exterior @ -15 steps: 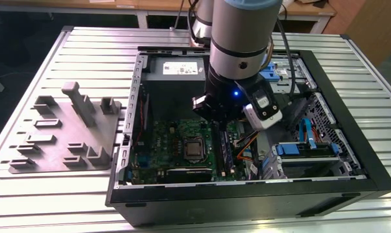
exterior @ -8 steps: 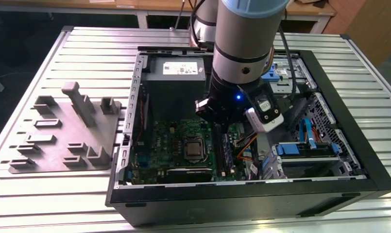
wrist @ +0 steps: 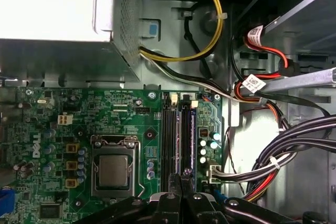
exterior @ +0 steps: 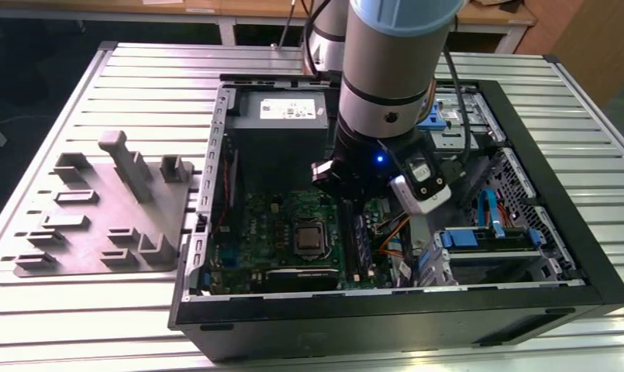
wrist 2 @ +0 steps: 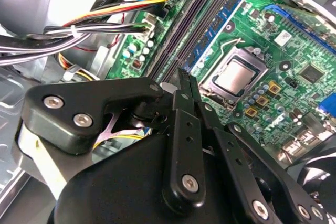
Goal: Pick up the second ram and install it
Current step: 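Insert the second ram into the second slot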
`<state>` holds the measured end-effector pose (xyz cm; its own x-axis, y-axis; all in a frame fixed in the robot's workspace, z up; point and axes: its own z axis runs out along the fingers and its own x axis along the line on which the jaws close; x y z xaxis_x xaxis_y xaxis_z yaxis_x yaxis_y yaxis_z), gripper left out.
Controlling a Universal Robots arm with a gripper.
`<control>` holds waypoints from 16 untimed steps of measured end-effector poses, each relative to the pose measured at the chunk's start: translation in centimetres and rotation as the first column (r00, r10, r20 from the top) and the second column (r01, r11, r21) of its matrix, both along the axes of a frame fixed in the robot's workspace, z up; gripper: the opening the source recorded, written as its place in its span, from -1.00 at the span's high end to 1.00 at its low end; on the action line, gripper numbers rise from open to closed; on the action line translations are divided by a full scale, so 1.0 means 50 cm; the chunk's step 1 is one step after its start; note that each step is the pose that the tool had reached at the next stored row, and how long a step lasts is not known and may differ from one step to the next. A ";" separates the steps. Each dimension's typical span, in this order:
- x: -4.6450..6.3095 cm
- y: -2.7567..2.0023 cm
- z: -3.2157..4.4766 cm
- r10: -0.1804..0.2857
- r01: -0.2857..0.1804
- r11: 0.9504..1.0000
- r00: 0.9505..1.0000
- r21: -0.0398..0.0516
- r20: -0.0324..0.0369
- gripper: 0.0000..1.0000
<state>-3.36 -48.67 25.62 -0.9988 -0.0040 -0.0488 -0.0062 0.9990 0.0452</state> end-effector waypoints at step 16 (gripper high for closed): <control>0.000 0.0000 -0.029 0.000 0.000 1.000 1.000 0.000 0.000 0.77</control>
<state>-3.36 -48.67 24.15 -0.9988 -0.0040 -0.0487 -0.0062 0.9990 0.0449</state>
